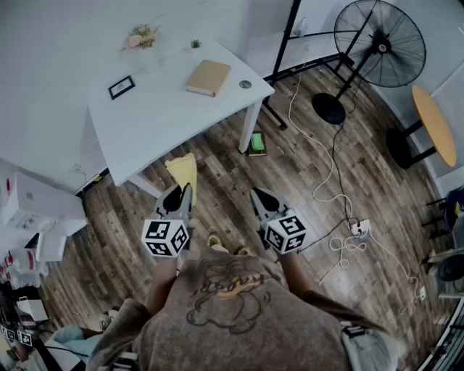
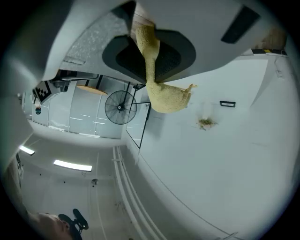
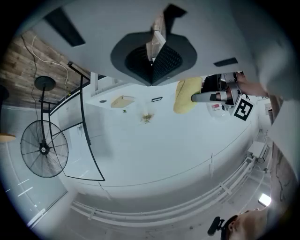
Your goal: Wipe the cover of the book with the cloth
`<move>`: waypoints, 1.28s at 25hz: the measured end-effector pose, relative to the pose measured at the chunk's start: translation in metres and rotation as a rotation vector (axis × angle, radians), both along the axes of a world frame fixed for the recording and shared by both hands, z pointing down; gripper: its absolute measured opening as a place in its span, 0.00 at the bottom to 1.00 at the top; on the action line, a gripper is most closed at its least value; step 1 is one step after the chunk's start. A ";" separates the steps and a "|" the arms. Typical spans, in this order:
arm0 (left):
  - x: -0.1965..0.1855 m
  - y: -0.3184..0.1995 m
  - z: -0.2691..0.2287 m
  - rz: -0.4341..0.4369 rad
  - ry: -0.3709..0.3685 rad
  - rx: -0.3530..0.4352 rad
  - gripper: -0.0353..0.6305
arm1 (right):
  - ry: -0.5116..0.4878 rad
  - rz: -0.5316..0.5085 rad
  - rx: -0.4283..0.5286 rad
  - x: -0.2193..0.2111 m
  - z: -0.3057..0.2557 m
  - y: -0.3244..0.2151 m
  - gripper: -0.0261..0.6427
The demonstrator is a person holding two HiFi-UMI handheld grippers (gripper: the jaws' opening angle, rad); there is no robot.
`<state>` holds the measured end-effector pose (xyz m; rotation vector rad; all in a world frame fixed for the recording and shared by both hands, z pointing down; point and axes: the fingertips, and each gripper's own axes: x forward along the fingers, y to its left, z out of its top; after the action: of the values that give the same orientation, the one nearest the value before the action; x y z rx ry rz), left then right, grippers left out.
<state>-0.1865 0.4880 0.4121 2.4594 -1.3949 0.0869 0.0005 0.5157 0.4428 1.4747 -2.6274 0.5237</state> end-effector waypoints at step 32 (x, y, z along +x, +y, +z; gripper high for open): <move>-0.030 -0.131 0.031 0.070 -0.009 0.006 0.12 | 0.008 0.144 -0.010 -0.012 0.034 -0.118 0.04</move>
<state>-0.2165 0.3565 0.4432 2.5157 -1.3148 0.1094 -0.0117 0.3978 0.4767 1.6683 -2.5218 0.5408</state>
